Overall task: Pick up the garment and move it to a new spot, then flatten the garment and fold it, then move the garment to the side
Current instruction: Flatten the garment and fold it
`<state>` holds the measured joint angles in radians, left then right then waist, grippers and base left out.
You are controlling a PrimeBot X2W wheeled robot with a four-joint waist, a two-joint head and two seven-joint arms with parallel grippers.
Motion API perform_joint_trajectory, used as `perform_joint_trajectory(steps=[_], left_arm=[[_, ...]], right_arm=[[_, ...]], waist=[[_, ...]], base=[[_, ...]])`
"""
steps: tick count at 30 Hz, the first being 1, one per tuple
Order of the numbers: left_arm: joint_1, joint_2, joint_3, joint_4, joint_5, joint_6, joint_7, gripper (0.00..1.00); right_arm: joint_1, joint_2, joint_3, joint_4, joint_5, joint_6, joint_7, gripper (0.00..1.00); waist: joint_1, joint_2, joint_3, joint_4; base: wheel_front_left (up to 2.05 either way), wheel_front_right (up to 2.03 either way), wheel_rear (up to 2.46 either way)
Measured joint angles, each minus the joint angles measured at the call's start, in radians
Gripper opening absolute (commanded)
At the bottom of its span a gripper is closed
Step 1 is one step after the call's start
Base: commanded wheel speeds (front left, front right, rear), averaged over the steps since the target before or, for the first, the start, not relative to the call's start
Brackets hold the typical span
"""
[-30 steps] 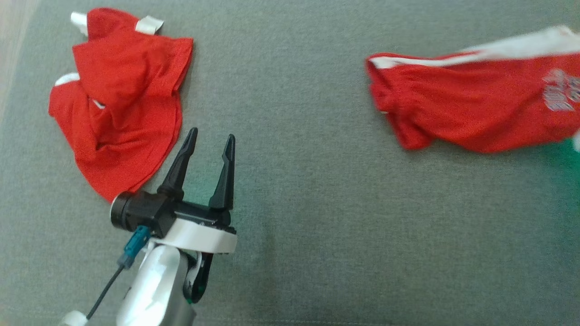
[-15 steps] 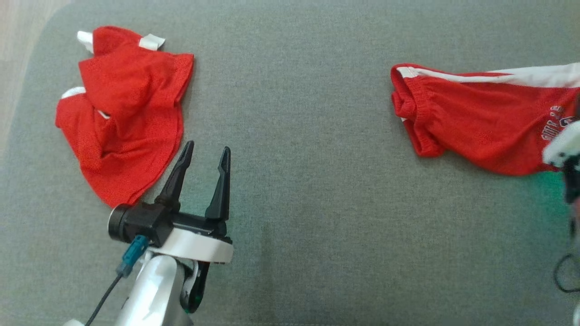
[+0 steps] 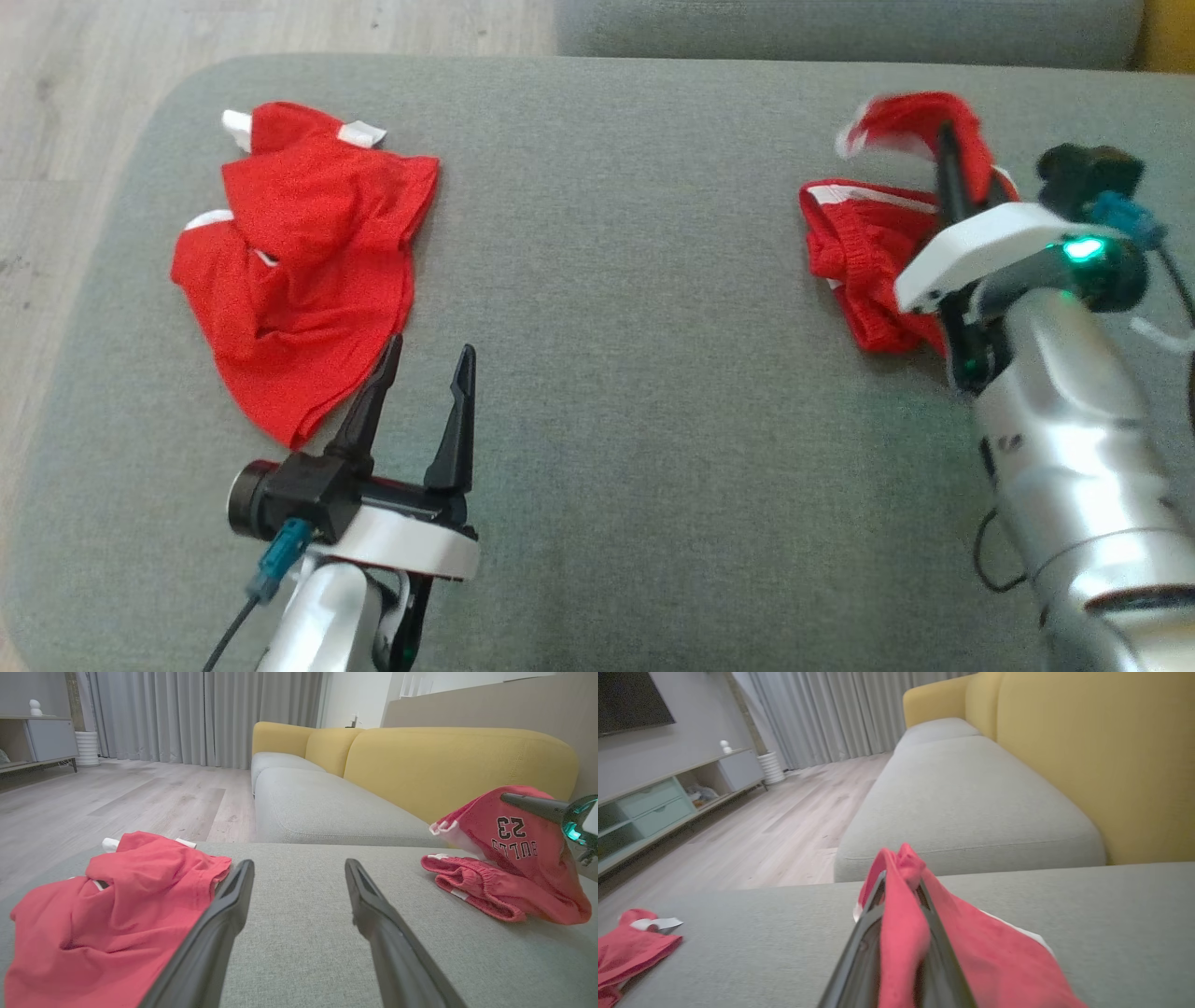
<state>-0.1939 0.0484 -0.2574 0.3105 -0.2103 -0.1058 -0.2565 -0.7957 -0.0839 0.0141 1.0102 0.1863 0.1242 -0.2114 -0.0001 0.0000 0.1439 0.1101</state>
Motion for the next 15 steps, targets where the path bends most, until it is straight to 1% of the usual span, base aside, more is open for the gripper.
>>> perform_joint_trajectory(steps=[3, 5, 9, 10, 14, 15], left_arm=[[0.002, 0.000, 0.000, 0.000, 0.000, 0.000, 0.000, 1.00], [0.011, 0.000, 0.001, 0.000, 0.000, 0.000, 0.000, 1.00], [0.032, 0.000, 0.001, 0.000, 0.000, 0.000, 0.000, 1.00], [0.032, 0.000, 0.001, 0.000, 0.000, 0.000, 0.000, 1.00], [0.035, 0.000, 0.002, 0.000, 0.000, 0.000, 0.000, 1.00], [0.035, 0.000, 0.003, 0.000, 0.000, 0.000, 0.000, 1.00]], right_arm=[[0.035, 0.007, 0.094, -0.034, 0.054, 0.000, 0.004, 0.00], [0.065, 0.009, 0.158, -0.040, 0.063, 0.000, 0.017, 0.00], [0.122, 0.006, 0.279, -0.031, 0.046, 0.000, 0.028, 0.00], [0.122, 0.006, 0.279, -0.031, 0.046, 0.000, 0.028, 0.00], [0.146, -0.002, 0.364, 0.007, 0.018, 0.000, 0.061, 0.00], [0.151, -0.008, 0.379, 0.016, 0.006, 0.000, 0.071, 0.26]], waist=[[0.0001, 0.0000, -0.008, 0.013], [0.0001, 0.0000, -0.011, 0.021], [0.0001, 0.0000, -0.015, 0.031], [0.0001, 0.0000, -0.015, 0.031], [0.0001, 0.0000, -0.018, 0.032], [0.0001, 0.0000, -0.018, 0.029]], base=[[0.00, 0.00, 0.00], [0.00, 0.00, 0.00], [0.00, 0.00, 0.00], [0.00, 0.00, 0.00], [0.00, 0.00, 0.00], [0.00, 0.00, 0.00]])
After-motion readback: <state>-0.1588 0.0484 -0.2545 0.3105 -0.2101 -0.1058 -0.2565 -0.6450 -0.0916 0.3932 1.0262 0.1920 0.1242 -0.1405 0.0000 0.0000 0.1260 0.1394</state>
